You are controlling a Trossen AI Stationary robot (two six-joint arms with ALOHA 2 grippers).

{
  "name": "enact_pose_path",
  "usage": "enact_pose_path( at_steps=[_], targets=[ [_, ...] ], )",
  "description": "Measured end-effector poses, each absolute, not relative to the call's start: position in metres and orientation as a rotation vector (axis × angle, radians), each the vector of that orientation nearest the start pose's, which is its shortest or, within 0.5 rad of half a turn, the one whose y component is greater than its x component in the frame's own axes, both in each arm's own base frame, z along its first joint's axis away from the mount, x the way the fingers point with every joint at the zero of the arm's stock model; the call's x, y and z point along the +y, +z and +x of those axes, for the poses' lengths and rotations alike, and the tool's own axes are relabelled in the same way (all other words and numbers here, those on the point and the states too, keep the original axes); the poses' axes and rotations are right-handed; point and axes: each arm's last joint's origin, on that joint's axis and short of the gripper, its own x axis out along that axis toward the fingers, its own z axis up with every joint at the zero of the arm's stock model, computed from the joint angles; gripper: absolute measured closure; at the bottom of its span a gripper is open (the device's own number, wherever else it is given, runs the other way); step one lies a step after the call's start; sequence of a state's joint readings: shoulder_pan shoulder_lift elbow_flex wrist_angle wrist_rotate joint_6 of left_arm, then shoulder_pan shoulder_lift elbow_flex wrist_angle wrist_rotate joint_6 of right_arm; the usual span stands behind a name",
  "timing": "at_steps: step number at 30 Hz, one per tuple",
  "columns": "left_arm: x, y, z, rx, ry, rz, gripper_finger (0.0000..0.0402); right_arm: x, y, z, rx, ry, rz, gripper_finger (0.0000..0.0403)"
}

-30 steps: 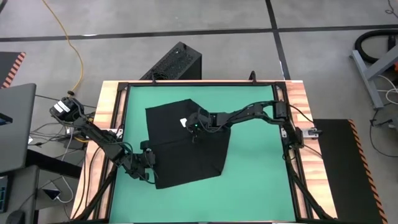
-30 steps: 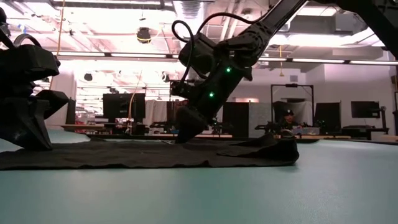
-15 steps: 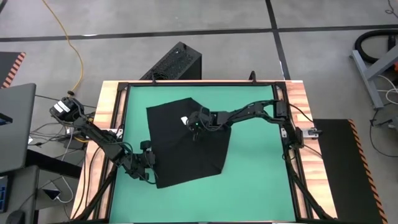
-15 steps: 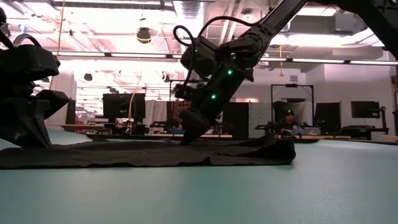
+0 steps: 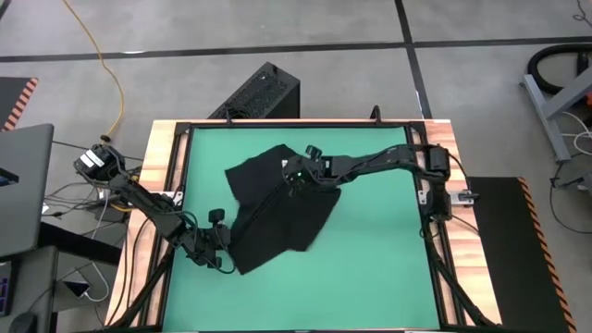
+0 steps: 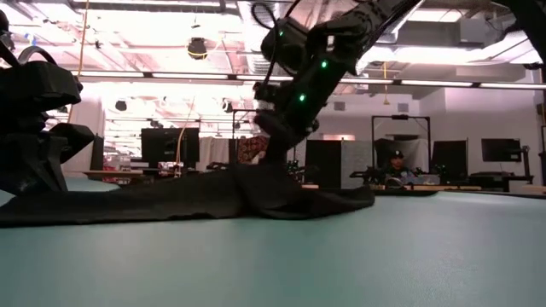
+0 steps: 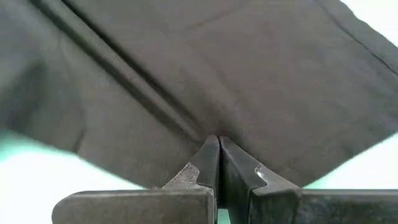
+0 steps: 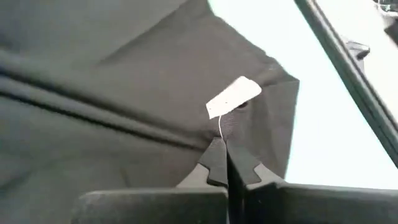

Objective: Roll towel
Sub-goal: Roll the black towel

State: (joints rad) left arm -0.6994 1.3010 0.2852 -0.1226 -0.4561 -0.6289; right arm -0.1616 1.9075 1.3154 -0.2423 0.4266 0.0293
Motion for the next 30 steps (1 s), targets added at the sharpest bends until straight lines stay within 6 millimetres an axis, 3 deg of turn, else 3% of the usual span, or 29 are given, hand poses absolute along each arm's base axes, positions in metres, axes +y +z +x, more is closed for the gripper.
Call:
enact_pose_path(
  at_steps=[4,10,17,22,26,30],
  targets=[
    [-0.099,0.096,0.138,0.959,0.088,0.044,0.0401,-0.094,0.199,0.389,0.878,-0.622,-0.048,0.0396],
    [-0.099,0.096,0.138,0.959,0.088,0.044,0.0401,-0.111,0.175,0.381,0.944,-0.677,0.042,0.0397],
    [-0.101,0.096,0.136,0.958,0.080,0.054,0.0401,-0.151,0.170,0.359,1.018,-0.904,0.052,0.0397],
    [-0.101,0.096,0.135,0.956,0.080,0.056,0.0401,-0.176,0.167,0.342,1.068,-0.961,0.112,0.0396],
    [-0.101,0.096,0.135,0.955,0.082,0.054,0.0401,-0.189,0.163,0.329,1.124,-0.998,0.199,0.0372],
    [-0.101,0.096,0.135,0.953,0.079,0.064,0.0401,-0.194,0.162,0.323,1.149,-1.014,0.219,0.0322]
  ],
)
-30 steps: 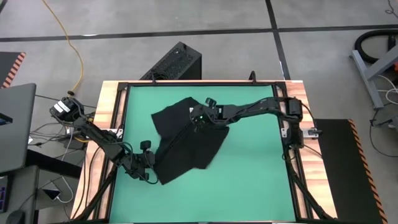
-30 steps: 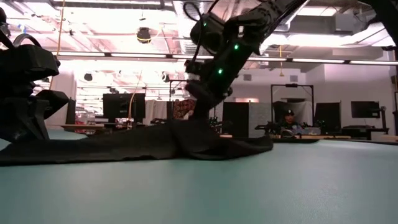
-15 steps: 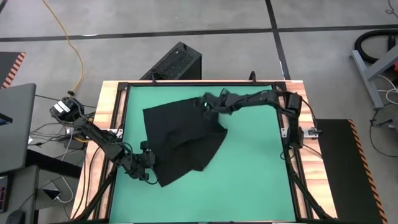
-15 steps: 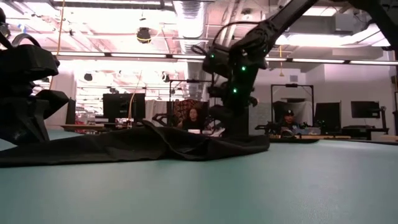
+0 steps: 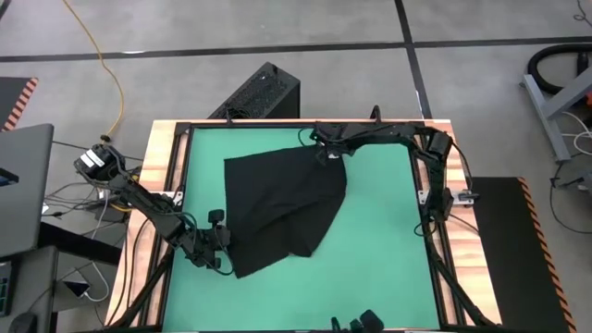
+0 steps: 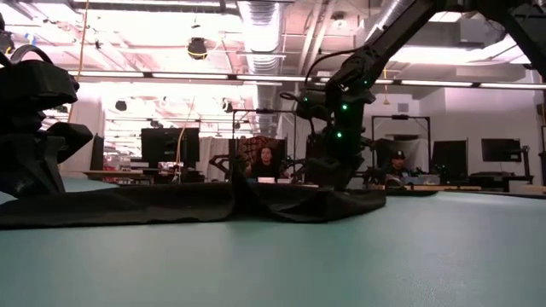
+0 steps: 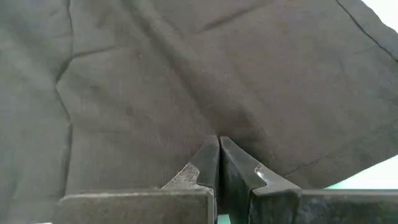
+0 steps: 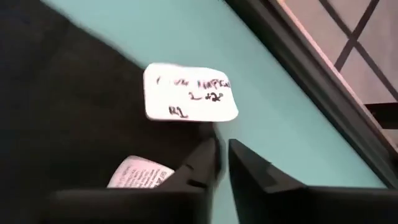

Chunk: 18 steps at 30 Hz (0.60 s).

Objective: Roll towel
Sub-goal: Roll the black towel

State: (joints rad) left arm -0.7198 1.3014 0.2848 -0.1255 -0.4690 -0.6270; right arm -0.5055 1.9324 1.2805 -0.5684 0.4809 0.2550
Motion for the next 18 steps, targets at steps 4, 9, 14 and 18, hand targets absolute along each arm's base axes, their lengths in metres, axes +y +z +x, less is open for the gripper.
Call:
enact_pose_path(
  at_steps=[4,9,14,18],
  targets=[
    [-0.101,0.096,0.135,0.945,0.072,0.101,0.0401,-0.195,0.161,0.322,1.152,-0.975,0.255,0.0267],
    [-0.101,0.096,0.136,0.943,0.051,0.143,0.0401,-0.194,0.169,0.321,1.174,-0.913,0.188,0.0212],
    [-0.101,0.102,0.136,0.918,0.032,0.168,0.0386,-0.191,0.211,0.311,1.068,-0.905,0.148,0.0182],
    [-0.104,0.119,0.140,0.874,0.015,0.212,0.0362,-0.175,0.254,0.300,0.969,-0.664,0.143,0.0178]
  ],
)
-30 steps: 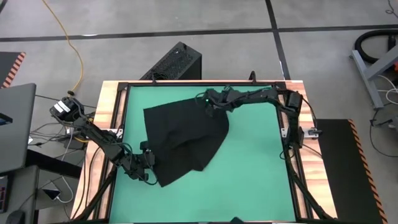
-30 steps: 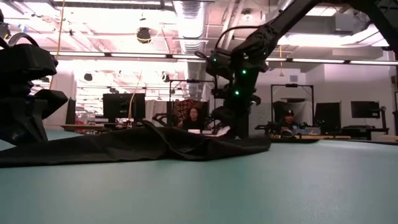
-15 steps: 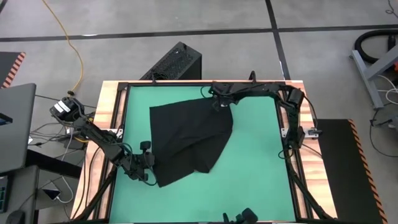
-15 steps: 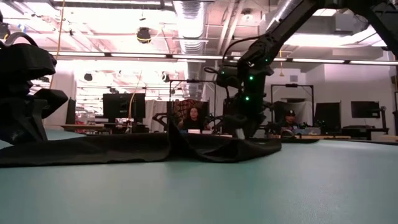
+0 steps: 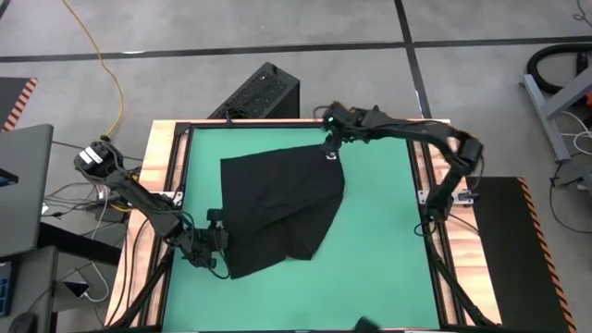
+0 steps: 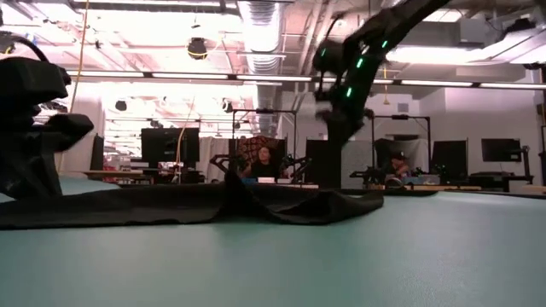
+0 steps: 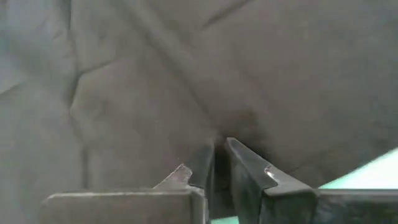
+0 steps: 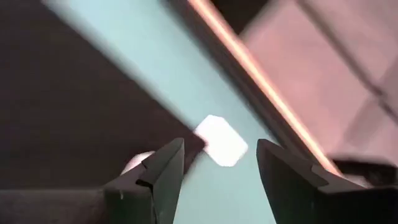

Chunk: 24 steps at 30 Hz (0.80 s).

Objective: Roll towel
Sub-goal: Roll the black towel

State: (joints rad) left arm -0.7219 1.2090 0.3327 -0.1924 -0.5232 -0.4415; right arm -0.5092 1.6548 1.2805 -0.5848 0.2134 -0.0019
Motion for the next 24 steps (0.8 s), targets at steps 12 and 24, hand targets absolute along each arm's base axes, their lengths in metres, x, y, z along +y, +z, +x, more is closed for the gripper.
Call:
enact_pose_path(
  at_steps=[12,24],
  targets=[
    [-0.104,0.152,0.136,0.850,-0.136,0.270,0.0333,-0.003,0.253,0.360,0.850,0.196,-0.146,0.0198],
    [-0.119,0.160,0.146,0.735,-0.265,0.161,0.0333,0.051,0.190,0.392,0.886,0.371,-0.253,0.0198]
  ],
)
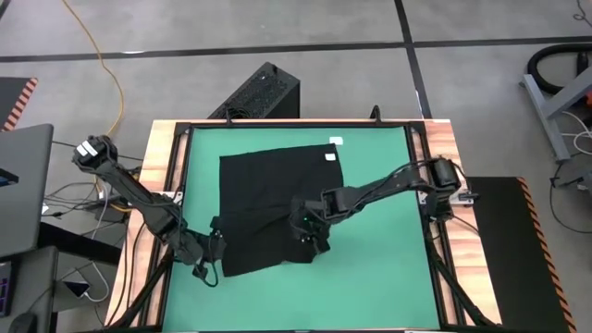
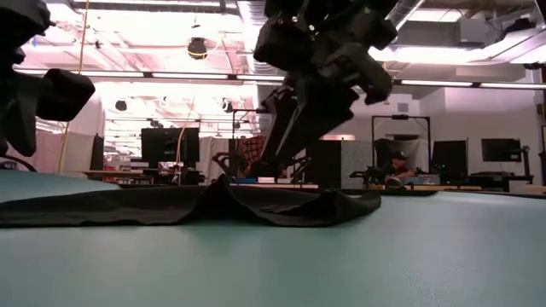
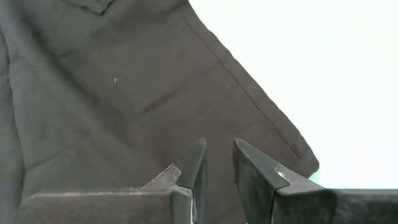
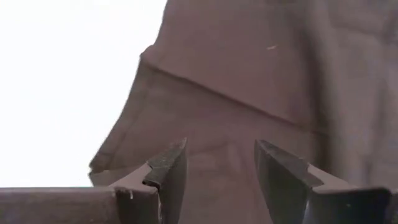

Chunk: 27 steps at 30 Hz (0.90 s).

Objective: Roll towel
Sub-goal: Roll the black towel

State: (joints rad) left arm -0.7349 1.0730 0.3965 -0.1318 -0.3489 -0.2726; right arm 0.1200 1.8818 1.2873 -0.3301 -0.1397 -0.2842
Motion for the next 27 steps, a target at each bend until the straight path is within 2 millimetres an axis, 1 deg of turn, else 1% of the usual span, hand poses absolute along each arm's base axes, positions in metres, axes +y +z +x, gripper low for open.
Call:
enact_pose_path(
  at_steps=[3,5,6,12,16,18,27],
  targets=[
    [-0.122,0.156,0.147,0.752,-0.255,0.127,0.0333,0.052,0.177,0.397,0.897,0.393,-0.264,0.0198],
    [-0.125,0.153,0.147,0.762,-0.264,0.126,0.0333,0.052,0.166,0.400,0.920,0.397,-0.270,0.0198],
    [-0.126,0.151,0.148,0.768,-0.266,0.131,0.0333,0.050,0.164,0.400,0.926,0.394,-0.269,0.0198],
    [-0.131,0.143,0.148,0.801,-0.261,0.141,0.0333,0.039,0.159,0.401,0.951,0.371,-0.252,0.0198],
    [-0.132,0.140,0.149,0.817,-0.261,0.138,0.0333,0.032,0.159,0.402,0.949,0.355,-0.244,0.0202],
    [-0.132,0.138,0.149,0.823,-0.260,0.141,0.0333,0.032,0.158,0.402,0.956,0.353,-0.239,0.0207],
    [-0.132,0.136,0.149,0.838,-0.256,0.147,0.0333,0.038,0.132,0.407,1.006,0.367,-0.225,0.0231]
  ],
)
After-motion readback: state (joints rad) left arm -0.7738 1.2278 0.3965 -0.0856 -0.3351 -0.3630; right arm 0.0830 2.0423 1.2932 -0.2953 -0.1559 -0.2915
